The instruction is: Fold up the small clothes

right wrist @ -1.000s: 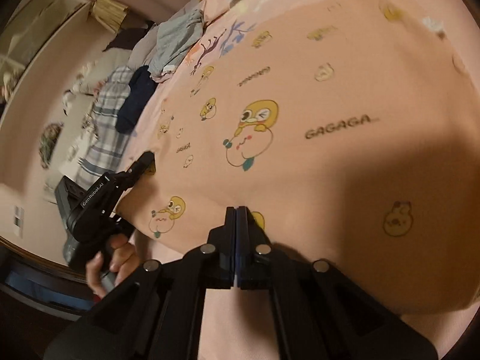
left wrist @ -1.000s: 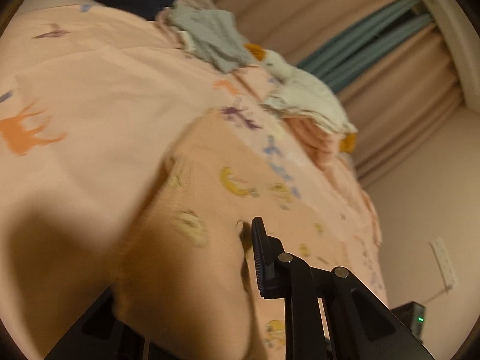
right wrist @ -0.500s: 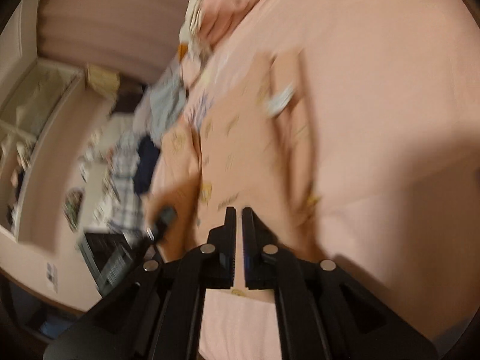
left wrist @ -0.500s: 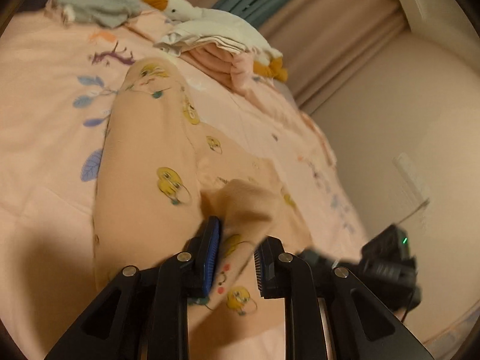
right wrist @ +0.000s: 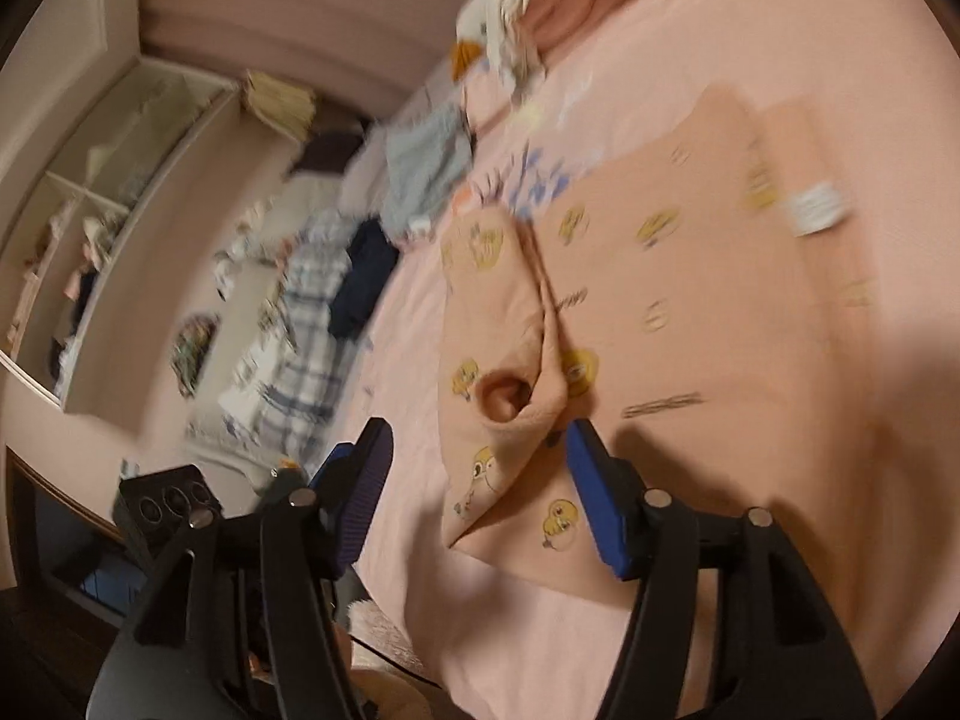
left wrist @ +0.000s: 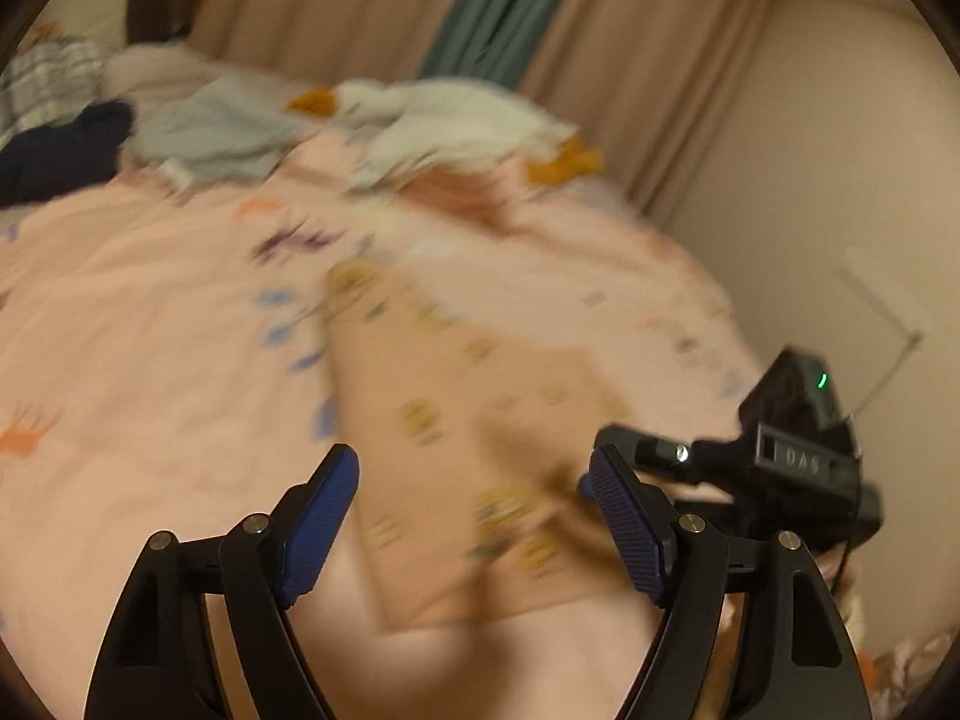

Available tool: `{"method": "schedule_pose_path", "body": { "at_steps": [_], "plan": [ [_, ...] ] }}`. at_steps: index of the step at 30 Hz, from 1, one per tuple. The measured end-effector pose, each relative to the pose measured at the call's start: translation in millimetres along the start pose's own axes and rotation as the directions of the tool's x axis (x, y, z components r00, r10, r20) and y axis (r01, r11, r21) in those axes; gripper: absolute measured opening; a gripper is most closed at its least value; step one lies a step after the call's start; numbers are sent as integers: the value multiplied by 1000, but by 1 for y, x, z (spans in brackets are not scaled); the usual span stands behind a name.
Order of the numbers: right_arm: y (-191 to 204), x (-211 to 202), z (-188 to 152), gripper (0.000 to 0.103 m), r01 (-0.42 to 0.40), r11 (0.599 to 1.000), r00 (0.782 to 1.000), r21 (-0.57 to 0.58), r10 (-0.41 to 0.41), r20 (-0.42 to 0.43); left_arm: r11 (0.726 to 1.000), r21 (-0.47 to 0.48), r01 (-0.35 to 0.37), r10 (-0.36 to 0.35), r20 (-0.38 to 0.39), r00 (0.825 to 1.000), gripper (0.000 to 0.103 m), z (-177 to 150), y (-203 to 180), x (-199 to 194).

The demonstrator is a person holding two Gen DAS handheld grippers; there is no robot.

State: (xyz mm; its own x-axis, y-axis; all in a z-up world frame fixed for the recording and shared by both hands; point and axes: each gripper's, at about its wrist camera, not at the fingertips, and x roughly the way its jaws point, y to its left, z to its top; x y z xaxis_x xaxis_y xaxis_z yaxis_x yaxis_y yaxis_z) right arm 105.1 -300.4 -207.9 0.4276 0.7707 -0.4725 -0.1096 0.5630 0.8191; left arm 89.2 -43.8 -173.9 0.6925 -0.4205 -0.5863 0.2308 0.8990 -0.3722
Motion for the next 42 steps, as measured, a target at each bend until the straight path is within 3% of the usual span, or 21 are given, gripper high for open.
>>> {"method": "schedule_pose_path", "body": {
  "at_steps": [3, 6, 8, 9, 10, 11, 13, 14, 16, 20, 24, 28, 31, 34, 36, 37, 39, 41, 42],
  "plan": [
    [-9, 37, 5, 61, 83, 996, 993, 34, -80, -82, 998, -47, -34, 30, -85, 996, 78, -18, 20, 3],
    [-11, 41, 12, 60, 33, 997, 999, 68, -30, -34, 996, -80, 45, -60, -200, 978, 78, -45, 30, 13],
    [-8, 44, 17, 51, -57, 996, 998, 66, 57, -5, 994, -101, 49, -68, -193, 979, 78, -51, 27, 15],
    [-6, 48, 18, 47, -60, 997, 998, 54, 61, -8, 994, -92, 57, -74, -187, 980, 78, -52, 23, 13],
    [-3, 55, 19, 36, -23, 999, 1000, 40, 24, -20, 993, -89, 78, -94, -199, 975, 78, -52, 19, 13],
    [-4, 63, 21, 26, 20, 999, 999, 36, -18, -40, 987, -95, 127, -145, -223, 964, 78, -50, 14, 17],
    [-4, 72, 21, 16, 31, 999, 998, 36, -29, -63, 966, -136, 218, -248, -268, 931, 78, -56, 8, 19],
    [-6, 74, 22, 15, 21, 999, 998, 44, -18, -58, 963, -155, 222, -258, -273, 927, 78, -56, 7, 21],
    [-1, 66, 25, 14, -28, 999, 999, 44, 28, -18, 961, -180, 208, -249, -252, 935, 78, -55, 6, 27],
    [20, 34, 24, 14, -128, 991, 989, -45, 131, 65, 936, -262, 235, -297, -231, 926, 78, -46, 9, 43],
    [36, 14, 24, 14, -192, 977, 970, -97, 204, 134, 935, -296, 196, -265, -214, 940, 73, -45, 9, 50],
    [20, -1, 23, 14, -210, 977, 959, -47, 215, 184, 968, -237, 80, -133, -215, 967, 53, -47, -2, 52],
    [7, -36, 12, 14, -210, 977, 946, -50, 215, 243, 980, -201, 2, -49, -230, 972, 34, -49, -7, 49],
    [-3, -78, -1, 14, -162, 985, 928, -64, 174, 331, 986, -165, 16, -54, -232, 971, 32, -48, -8, 47],
    [-9, -98, -5, 15, -24, 998, 932, -60, 44, 361, 991, -132, 10, -41, -233, 972, 32, -46, -13, 46],
    [-20, -98, -6, 18, 54, 998, 948, -40, -39, 315, 992, -124, 4, -33, -231, 972, 32, -47, -11, 49],
    [-40, -88, -9, 18, 78, 996, 971, 39, -85, 223, 995, -97, 5, -27, -234, 972, 32, -47, -12, 50],
    [-53, -79, -13, 29, 130, 987, 981, 90, -142, 133, 996, -92, 12, -34, -249, 968, 32, -48, -7, 45],
    [-53, -79, -14, 29, 141, 986, 981, 85, -150, 121, 994, -106, 16, -44, -268, 962, 32, -46, -6, 43]
  ]
}}
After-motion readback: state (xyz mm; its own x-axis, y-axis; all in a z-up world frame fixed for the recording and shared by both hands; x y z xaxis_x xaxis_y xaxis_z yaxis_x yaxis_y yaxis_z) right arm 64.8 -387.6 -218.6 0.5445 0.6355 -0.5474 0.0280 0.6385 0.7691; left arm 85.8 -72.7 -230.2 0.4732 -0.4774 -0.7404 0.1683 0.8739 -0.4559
